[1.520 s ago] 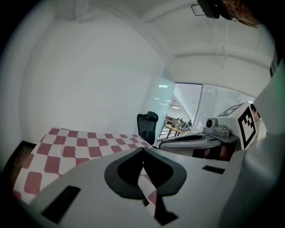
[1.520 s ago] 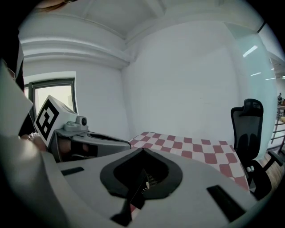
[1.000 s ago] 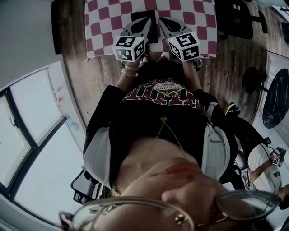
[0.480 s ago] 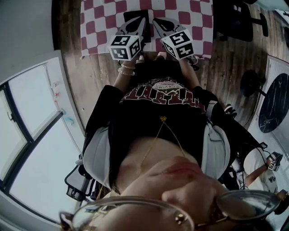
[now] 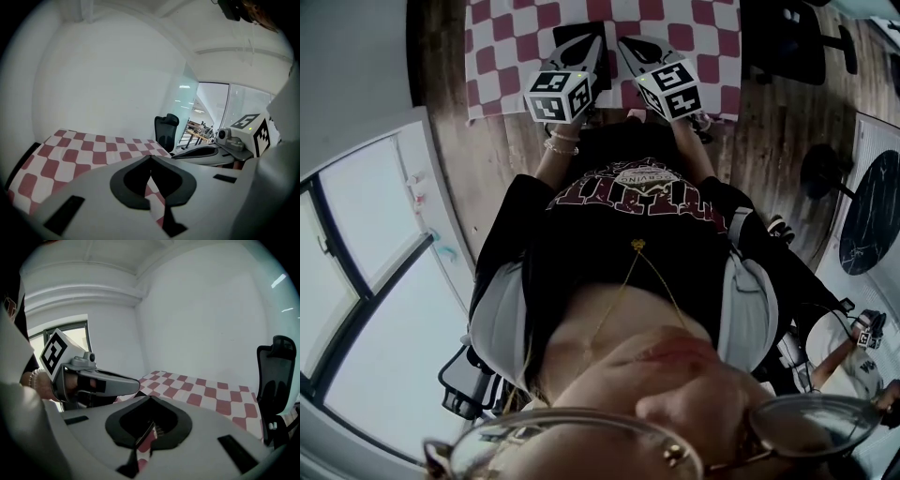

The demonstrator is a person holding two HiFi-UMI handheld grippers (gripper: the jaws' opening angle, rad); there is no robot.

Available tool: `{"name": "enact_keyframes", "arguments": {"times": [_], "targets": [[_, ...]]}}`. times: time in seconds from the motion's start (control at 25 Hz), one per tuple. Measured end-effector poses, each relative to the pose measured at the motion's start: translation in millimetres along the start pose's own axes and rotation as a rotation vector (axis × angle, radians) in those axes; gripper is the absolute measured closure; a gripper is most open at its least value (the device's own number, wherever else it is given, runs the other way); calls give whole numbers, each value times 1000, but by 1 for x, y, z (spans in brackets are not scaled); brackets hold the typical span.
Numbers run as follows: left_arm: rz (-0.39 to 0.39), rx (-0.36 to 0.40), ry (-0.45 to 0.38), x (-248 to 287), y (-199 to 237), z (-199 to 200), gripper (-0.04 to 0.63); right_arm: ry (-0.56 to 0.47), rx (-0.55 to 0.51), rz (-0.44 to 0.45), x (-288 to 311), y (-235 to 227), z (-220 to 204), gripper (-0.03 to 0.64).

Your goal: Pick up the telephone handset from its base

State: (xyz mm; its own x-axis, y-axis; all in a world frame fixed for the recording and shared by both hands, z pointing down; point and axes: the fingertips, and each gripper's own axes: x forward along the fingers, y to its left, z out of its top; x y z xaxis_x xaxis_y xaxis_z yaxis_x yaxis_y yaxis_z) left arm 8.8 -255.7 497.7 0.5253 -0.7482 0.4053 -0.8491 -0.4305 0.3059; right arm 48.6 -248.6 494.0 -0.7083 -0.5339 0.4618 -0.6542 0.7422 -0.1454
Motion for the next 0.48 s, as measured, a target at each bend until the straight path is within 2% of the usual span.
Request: {"name": "enact_keyframes", "arguments": {"times": [0.48], "targets": [[-93, -8, 65, 6, 34, -4, 584, 43, 64, -74, 39, 8, -3, 598]]}}
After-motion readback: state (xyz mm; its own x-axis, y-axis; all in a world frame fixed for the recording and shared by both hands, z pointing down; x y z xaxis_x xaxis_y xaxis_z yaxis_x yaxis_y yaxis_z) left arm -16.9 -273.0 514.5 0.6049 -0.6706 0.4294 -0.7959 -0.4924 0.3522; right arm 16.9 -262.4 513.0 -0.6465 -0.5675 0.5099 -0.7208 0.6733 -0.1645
